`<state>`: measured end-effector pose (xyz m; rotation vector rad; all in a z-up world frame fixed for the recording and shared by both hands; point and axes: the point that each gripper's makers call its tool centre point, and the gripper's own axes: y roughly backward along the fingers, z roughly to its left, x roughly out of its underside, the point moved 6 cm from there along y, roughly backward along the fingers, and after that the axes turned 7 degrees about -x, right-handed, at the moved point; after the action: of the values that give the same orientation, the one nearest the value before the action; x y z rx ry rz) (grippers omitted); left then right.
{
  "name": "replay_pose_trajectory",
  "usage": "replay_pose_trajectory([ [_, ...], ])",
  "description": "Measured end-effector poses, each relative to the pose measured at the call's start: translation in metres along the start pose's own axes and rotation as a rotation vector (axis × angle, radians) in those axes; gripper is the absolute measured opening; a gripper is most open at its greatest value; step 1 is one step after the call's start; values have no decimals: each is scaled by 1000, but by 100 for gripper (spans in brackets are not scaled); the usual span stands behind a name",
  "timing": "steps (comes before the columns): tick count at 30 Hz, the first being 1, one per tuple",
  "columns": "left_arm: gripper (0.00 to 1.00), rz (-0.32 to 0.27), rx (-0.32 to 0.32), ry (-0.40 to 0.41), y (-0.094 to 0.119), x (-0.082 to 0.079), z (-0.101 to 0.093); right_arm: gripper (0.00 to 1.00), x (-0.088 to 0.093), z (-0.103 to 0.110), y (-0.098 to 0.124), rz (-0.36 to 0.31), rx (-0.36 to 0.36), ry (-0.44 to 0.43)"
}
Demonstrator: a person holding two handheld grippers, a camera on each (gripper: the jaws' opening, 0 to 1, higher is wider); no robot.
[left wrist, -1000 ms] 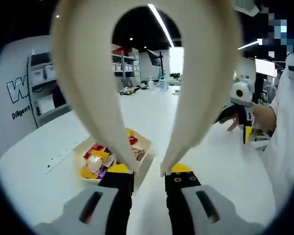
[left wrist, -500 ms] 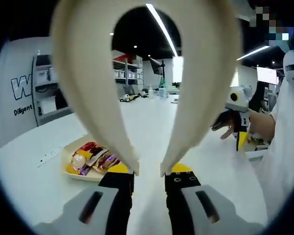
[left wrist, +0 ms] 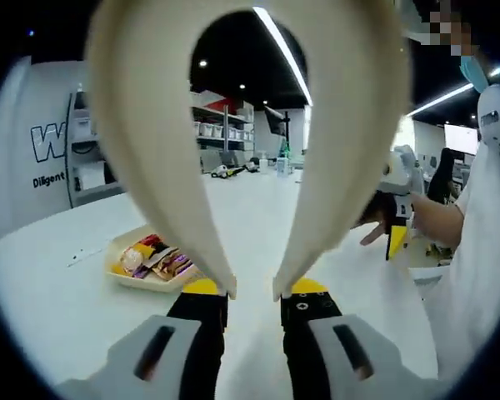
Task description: Place the target food into the container with the food tongs after gripping and lifting it, then release it inside without dropping or visibly crushing the food.
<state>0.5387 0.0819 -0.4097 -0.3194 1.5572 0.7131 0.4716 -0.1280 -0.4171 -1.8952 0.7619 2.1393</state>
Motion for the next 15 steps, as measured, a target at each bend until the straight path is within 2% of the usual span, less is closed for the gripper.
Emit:
replay_pose_trajectory([
  [15,24,-40,-17,22,8,5,-17,75,-1,0,-15,-16,-61,15],
])
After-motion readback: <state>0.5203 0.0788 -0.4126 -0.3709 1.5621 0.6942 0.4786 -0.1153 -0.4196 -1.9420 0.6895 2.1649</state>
